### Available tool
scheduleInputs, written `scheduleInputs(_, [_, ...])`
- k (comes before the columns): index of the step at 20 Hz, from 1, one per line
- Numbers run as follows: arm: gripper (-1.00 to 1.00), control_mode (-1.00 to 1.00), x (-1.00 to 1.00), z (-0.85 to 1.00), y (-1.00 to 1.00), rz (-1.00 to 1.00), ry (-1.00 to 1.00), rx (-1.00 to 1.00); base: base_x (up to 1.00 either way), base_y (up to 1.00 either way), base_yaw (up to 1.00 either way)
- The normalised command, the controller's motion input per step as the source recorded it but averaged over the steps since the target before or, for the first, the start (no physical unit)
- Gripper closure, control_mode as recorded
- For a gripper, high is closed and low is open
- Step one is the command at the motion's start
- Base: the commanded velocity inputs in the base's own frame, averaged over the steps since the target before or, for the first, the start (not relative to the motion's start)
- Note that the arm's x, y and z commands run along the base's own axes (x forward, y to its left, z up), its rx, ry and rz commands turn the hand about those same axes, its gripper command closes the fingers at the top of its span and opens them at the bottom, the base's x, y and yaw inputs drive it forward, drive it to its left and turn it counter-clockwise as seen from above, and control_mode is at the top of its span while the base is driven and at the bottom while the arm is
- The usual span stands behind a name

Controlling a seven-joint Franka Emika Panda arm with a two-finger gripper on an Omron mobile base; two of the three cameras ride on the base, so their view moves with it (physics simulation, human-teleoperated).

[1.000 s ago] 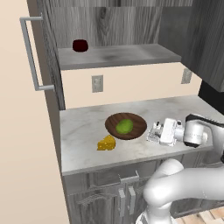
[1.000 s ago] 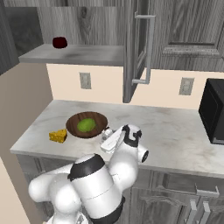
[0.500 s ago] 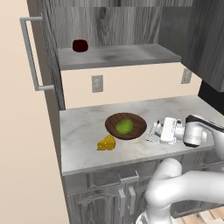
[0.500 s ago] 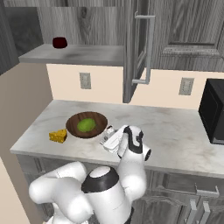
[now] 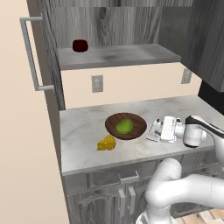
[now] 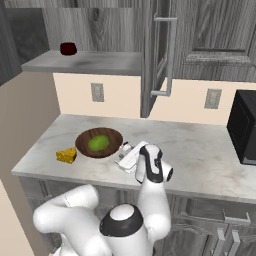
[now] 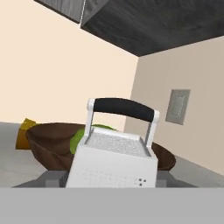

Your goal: Pick the cheese from the fridge and the cheese grater from the cabinet and place them next to the salad bowl.

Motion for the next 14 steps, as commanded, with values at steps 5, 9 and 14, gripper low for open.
scheduleInputs(5, [-1.00, -1.00, 0.00, 0.00, 0.01, 0.00, 0.00, 0.00, 0.00, 0.00, 0.00])
scheduleInputs(9, [-1.00, -1.00, 0.00, 0.00, 0.07, 0.00, 0.00, 0.00, 0.00, 0.00, 0.00])
scheduleInputs(14, [-1.00, -1.00, 0.00, 0.10, 0.01, 0.00, 0.13, 0.00, 0.00, 0.00, 0.00])
